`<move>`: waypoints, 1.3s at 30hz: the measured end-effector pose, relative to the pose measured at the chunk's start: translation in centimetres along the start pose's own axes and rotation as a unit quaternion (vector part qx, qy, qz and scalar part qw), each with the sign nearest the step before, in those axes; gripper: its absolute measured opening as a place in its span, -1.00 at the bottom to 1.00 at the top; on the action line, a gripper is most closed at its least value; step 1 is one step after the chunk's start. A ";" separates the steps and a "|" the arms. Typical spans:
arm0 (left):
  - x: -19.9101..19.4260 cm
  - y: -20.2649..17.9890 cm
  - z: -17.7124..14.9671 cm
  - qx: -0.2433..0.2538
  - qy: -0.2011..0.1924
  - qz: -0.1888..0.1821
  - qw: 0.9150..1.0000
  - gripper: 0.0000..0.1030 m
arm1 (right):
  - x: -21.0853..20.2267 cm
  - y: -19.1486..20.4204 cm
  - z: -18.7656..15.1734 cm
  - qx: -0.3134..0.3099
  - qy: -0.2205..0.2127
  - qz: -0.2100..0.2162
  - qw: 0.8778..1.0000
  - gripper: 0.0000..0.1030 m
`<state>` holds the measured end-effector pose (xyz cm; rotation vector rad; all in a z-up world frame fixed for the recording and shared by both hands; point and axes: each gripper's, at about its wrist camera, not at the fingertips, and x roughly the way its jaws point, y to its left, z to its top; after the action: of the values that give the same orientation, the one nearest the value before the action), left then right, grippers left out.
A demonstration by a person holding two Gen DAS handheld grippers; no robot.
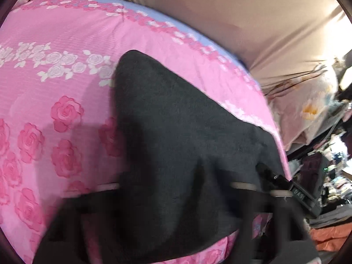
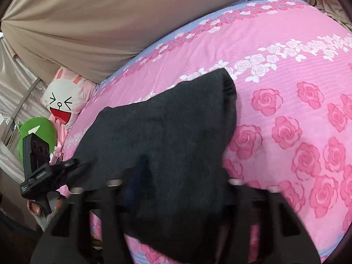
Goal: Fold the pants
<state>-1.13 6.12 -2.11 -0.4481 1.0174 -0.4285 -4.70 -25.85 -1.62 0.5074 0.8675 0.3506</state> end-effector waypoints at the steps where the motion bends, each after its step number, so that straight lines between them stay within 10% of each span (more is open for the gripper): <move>1: -0.5 -0.2 0.1 0.001 -0.002 -0.005 1.000 -0.52 | -0.8 0.3 0.2 0.000 -0.004 0.007 1.000 -0.41; 8: -2.0 -0.7 -2.9 0.019 0.039 0.010 0.999 -0.51 | -3.2 -0.5 -3.1 0.007 0.028 0.000 1.000 -0.42; 16: -0.6 -1.1 -3.1 0.014 0.024 -0.009 1.000 0.28 | -2.2 -1.7 -3.4 0.031 0.019 0.032 0.999 -0.13; 19: -0.4 -1.4 -3.1 0.020 0.006 0.002 1.000 0.05 | -2.0 -1.5 -3.4 0.029 0.009 0.029 0.999 -0.29; 20: -0.3 -1.3 -3.0 0.017 0.006 0.019 1.000 -0.44 | -2.2 -1.2 -3.4 0.022 0.005 0.024 0.999 -0.33; 26: -4.8 -4.1 -1.6 0.060 -0.043 0.000 0.997 -0.57 | -5.7 3.2 -2.5 -0.043 -0.052 0.007 0.998 -0.45; 39: -17.9 -14.6 2.7 0.226 -0.255 0.012 0.940 -0.56 | -16.2 12.1 3.8 -0.151 -0.259 0.036 0.953 -0.45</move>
<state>-8.94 4.01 19.74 -0.1150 0.3989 -0.4757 -12.53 -24.83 17.35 0.3212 0.2774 0.3846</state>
